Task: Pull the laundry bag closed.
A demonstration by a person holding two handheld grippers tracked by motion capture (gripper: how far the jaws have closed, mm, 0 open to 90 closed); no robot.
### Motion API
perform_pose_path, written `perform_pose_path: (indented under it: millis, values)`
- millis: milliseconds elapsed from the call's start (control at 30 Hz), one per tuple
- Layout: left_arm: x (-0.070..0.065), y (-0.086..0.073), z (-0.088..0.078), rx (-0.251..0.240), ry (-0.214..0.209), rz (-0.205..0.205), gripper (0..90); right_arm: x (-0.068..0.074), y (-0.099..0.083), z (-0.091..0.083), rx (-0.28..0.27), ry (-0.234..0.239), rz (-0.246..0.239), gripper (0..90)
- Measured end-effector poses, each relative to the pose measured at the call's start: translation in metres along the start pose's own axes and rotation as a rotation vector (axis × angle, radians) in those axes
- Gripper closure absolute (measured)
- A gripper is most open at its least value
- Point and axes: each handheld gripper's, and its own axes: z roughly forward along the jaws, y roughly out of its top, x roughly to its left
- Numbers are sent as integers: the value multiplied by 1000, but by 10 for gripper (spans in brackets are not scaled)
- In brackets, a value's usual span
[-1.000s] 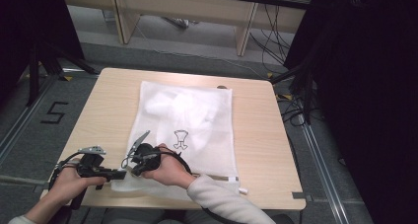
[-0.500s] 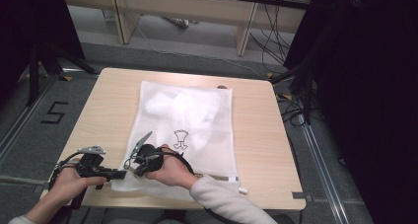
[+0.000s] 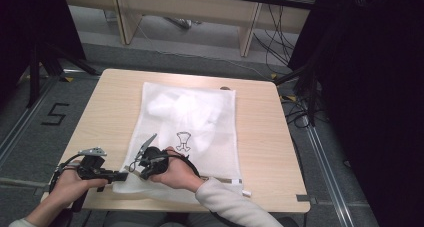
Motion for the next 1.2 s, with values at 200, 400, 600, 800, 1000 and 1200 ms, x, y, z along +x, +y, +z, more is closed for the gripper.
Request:
perform_pose_path:
  millis: [200, 400, 600, 800, 1000, 1200]
  values:
    - [1, 1, -1, 23, -6, 2, 851, -1, -4, 0, 6, 0, 12, 823]
    - [0, 0, 0, 1, 2, -3, 852, -1, -4, -2, 12, 1, 1, 823]
    - [1, 1, -1, 22, -8, -2, 851, -2, -7, -3, 16, 0, 13, 823]
    - [1, 0, 0, 26, -3, 1, 851, -2, -8, -5, 31, -6, -1, 823]
    - [1, 0, -1, 25, 0, -1, 851, -3, -11, -7, 33, -2, -1, 823]
    - [1, 0, -1, 25, 4, -6, 851, -4, -13, -9, 39, 5, -1, 823]
